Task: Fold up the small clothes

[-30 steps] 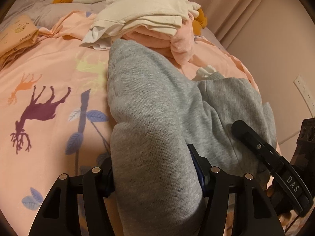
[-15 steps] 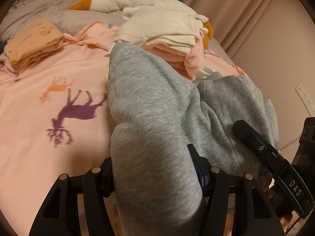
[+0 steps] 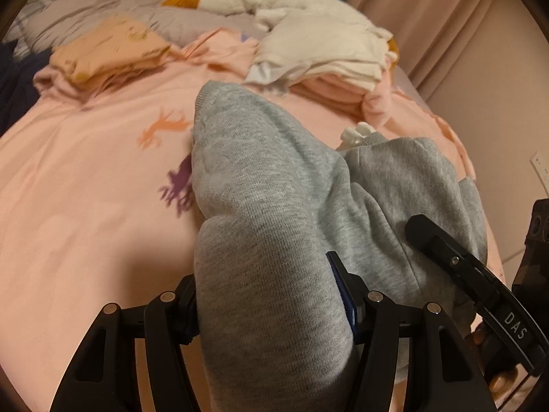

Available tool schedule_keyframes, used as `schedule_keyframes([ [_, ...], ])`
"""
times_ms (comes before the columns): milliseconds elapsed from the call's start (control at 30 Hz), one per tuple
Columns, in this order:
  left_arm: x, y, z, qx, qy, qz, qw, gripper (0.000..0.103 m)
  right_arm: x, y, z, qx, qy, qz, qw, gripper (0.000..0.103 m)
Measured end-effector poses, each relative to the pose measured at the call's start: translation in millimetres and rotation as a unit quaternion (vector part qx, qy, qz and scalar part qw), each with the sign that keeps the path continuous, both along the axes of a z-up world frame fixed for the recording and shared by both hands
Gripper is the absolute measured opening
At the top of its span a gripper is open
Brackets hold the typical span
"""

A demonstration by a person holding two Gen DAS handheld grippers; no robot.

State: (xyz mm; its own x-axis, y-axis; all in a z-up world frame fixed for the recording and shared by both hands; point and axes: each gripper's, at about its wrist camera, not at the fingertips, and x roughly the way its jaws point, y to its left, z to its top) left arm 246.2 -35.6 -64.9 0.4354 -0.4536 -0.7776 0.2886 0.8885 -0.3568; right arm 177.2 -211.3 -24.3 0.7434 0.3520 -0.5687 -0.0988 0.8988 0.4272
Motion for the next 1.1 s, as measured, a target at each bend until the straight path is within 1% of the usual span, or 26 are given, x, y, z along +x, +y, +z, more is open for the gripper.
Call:
schedule_keyframes([
  [100, -1.7, 4.6, -10.9, 0.008, 0.012, 0.000, 0.9999, 0.061, 1.2, 2.9, -13.1, 0.007, 0.028, 0.000, 1.000, 0.024],
  [167, -5.3, 5.2, -13.1, 0.016, 0.009, -0.002, 0.9998, 0.061, -1.2, 0.9, -18.7, 0.011, 0.039, -0.004, 0.999, 0.025],
  [333, -13.7, 9.7, -12.5, 0.026, -0.001, -0.008, 0.9996, 0.061, -7.6, -18.9, -33.0, 0.045, 0.075, -0.035, 0.996, 0.027],
  [400, -17.4, 11.6, -12.8, 0.031, -0.004, -0.010, 0.9995, 0.061, -10.9, -26.1, -41.1, 0.057, 0.092, -0.049, 0.993, 0.032],
  [500, -22.8, 16.0, -13.3, 0.035, -0.007, -0.011, 0.9993, 0.061, -17.0, -34.6, -51.9, 0.060, 0.119, -0.072, 0.989, 0.042],
  [533, -24.7, 18.0, -13.6, 0.035, -0.007, -0.011, 0.9993, 0.061, -20.1, -38.5, -56.5, 0.064, 0.131, -0.083, 0.986, 0.049],
  [567, -27.3, 20.3, -13.8, 0.036, -0.007, -0.012, 0.9993, 0.062, -22.5, -41.0, -58.8, 0.066, 0.136, -0.089, 0.985, 0.053],
  [667, -35.0, 26.3, -13.2, 0.035, -0.006, -0.013, 0.9993, 0.062, -34.5, -49.4, -60.6, 0.080, 0.144, -0.106, 0.981, 0.061],
  [767, -43.5, 30.3, -10.9, 0.036, -0.009, -0.012, 0.9992, 0.063, -49.7, -52.6, -51.1, 0.073, 0.131, -0.128, 0.980, 0.061],
  [833, -48.8, 32.9, -9.8, 0.035, -0.008, -0.011, 0.9993, 0.063, -64.0, -51.4, -35.3, 0.051, 0.102, -0.134, 0.984, 0.061],
  [900, -53.2, 34.7, -8.6, 0.032, -0.008, -0.010, 0.9994, 0.063, -75.0, -48.9, -24.2, 0.057, 0.078, -0.115, 0.989, 0.061],
  [967, -56.5, 36.4, -7.2, 0.031, -0.008, -0.008, 0.9994, 0.063, -84.6, -42.6, -17.3, 0.074, 0.070, -0.085, 0.991, 0.055],
  [1000, -57.5, 36.7, -6.9, 0.031, -0.008, -0.008, 0.9995, 0.063, -87.9, -39.0, -14.8, 0.073, 0.067, -0.075, 0.992, 0.054],
  [1033, -58.2, 37.1, -6.8, 0.030, -0.008, -0.007, 0.9995, 0.063, -92.7, -32.2, -11.4, 0.061, 0.062, -0.061, 0.994, 0.053],
  [1100, -58.7, 36.4, -8.2, 0.032, -0.006, -0.006, 0.9994, 0.063, -94.5, -23.6, -12.1, 0.052, 0.068, -0.046, 0.995, 0.048],
])
